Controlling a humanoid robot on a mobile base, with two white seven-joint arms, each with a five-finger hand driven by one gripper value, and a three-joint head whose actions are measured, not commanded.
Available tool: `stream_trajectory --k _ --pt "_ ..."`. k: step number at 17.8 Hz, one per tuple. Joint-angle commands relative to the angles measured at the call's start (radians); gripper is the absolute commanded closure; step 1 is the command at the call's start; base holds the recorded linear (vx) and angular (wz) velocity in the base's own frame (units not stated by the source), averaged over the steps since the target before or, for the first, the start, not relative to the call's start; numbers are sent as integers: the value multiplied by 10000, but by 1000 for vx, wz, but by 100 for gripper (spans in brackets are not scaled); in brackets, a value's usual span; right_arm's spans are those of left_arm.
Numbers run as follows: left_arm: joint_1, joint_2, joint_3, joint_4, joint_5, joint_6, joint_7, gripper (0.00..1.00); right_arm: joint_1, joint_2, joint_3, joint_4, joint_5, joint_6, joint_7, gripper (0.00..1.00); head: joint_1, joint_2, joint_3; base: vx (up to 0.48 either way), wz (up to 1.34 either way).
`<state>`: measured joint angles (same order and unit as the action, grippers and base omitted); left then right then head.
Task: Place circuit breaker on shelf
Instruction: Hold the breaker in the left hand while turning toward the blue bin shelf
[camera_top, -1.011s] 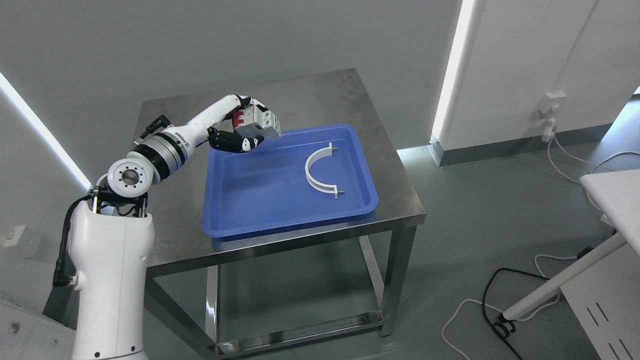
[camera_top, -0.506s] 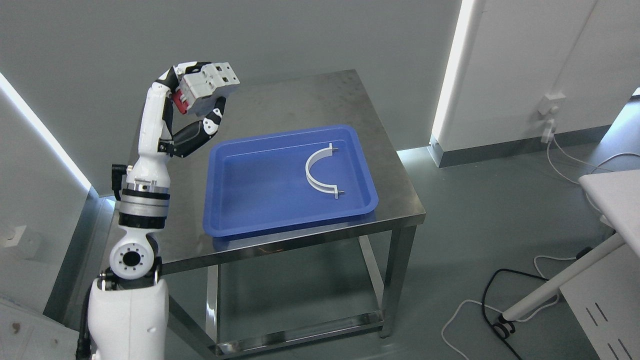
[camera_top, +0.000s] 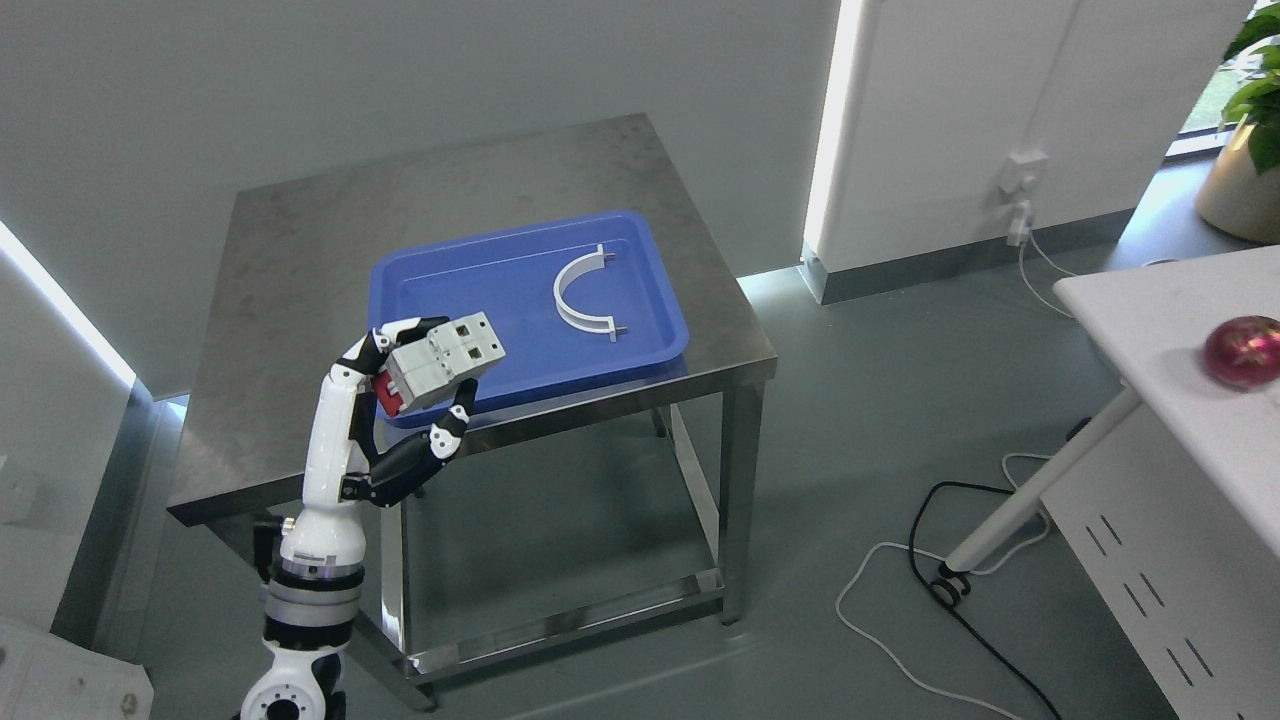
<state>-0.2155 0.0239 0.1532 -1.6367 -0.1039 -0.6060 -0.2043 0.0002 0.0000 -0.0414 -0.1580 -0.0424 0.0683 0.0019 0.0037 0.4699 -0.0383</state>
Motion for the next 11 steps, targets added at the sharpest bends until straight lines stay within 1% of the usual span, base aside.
stream_trajectory --k 1,4,6,11 --pt "1020 -65 981 -737 318 -122 -105 88 151 -175 0 0 10 -208 -49 0 0 0 0 -209 -273" --pt "1250 -65 1473 -737 593 -122 -105 88 151 -175 0 0 10 -208 -49 0 0 0 0 -202 -115" --pt "1373 -65 1657 -737 655 -122 -105 88 151 -175 0 -15 10 -208 -49 0 0 0 0 -206 188" --pt "1282 -65 1720 -737 840 -46 -105 88 151 -175 0 0 -5 -208 -49 0 0 0 0 -286 163"
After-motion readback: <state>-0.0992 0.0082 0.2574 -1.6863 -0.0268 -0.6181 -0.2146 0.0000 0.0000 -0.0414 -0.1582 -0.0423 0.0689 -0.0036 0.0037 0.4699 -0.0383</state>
